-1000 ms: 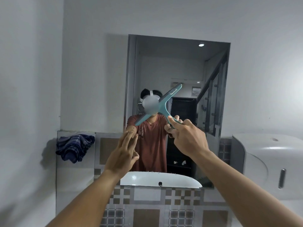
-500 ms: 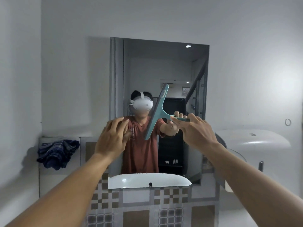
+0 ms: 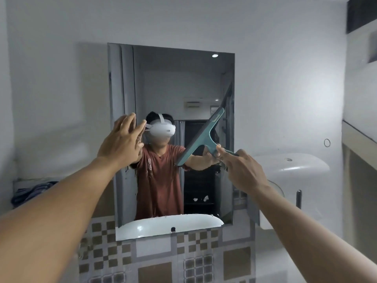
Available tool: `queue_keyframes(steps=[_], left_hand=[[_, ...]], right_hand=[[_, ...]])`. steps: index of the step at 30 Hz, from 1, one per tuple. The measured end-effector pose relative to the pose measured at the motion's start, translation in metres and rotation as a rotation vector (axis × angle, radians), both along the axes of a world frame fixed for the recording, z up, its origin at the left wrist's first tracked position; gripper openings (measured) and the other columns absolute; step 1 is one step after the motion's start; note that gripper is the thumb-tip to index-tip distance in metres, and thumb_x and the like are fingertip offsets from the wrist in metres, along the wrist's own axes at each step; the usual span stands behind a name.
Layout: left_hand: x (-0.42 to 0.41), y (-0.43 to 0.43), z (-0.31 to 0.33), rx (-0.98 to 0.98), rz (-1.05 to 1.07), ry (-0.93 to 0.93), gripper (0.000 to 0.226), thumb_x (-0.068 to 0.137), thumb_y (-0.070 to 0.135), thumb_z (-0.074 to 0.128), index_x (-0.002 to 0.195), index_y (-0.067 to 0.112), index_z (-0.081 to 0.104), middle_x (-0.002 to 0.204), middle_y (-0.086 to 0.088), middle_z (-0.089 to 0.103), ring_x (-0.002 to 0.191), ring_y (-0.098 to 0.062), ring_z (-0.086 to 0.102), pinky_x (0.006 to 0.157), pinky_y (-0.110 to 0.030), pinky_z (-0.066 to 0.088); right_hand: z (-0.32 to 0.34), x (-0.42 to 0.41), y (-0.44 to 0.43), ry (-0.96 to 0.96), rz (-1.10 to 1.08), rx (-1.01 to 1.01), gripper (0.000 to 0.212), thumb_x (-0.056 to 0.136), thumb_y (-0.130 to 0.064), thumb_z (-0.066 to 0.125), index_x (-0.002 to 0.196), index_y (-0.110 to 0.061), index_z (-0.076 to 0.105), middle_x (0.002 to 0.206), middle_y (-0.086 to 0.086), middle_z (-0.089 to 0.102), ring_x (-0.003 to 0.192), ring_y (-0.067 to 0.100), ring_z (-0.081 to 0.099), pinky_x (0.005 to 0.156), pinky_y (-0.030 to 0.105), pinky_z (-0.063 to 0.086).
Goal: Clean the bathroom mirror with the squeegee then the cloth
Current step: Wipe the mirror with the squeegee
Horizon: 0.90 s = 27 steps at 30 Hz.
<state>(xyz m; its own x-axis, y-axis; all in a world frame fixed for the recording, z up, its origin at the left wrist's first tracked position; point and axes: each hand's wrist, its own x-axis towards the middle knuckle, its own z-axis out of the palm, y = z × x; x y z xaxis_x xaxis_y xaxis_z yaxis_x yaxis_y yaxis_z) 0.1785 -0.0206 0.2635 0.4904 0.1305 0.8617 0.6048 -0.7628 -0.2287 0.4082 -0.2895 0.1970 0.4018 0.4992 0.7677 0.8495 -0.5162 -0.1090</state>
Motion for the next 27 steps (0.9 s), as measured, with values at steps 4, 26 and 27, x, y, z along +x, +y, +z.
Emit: queue_keyframes(steps=[4, 26, 27], left_hand=[[-0.002, 0.002, 0.001, 0.012, 0.002, 0.009, 0.074, 0.084, 0.029, 0.071, 0.15, 0.017, 0.041, 0.154, -0.019, 0.029, 0.141, -0.039, 0.024, 0.103, -0.059, 0.047], [-0.01, -0.004, 0.01, 0.041, -0.01, 0.043, 0.068, 0.081, 0.03, 0.077, 0.142, 0.014, 0.05, 0.139, -0.019, 0.043, 0.123, -0.042, 0.04, 0.095, -0.056, 0.051], [-0.011, -0.004, 0.013, 0.045, -0.01, 0.042, 0.066, 0.081, 0.029, 0.076, 0.14, 0.013, 0.051, 0.136, -0.019, 0.045, 0.12, -0.042, 0.042, 0.092, -0.055, 0.052]], right_hand=[[-0.012, -0.006, 0.005, 0.036, 0.003, 0.039, 0.055, 0.106, -0.024, 0.04, 0.152, -0.05, 0.028, 0.092, 0.007, 0.05, 0.07, 0.028, 0.049, 0.06, 0.035, 0.046], [-0.074, -0.062, 0.037, 0.507, 0.137, 0.183, 0.07, 0.102, -0.02, 0.041, 0.158, -0.04, 0.004, 0.097, 0.015, 0.066, 0.073, 0.026, 0.057, 0.064, 0.039, 0.047], [-0.075, -0.067, 0.04, 0.55, 0.158, 0.191, 0.072, 0.102, -0.02, 0.041, 0.158, -0.041, 0.002, 0.096, 0.015, 0.066, 0.073, 0.026, 0.059, 0.064, 0.042, 0.052]])
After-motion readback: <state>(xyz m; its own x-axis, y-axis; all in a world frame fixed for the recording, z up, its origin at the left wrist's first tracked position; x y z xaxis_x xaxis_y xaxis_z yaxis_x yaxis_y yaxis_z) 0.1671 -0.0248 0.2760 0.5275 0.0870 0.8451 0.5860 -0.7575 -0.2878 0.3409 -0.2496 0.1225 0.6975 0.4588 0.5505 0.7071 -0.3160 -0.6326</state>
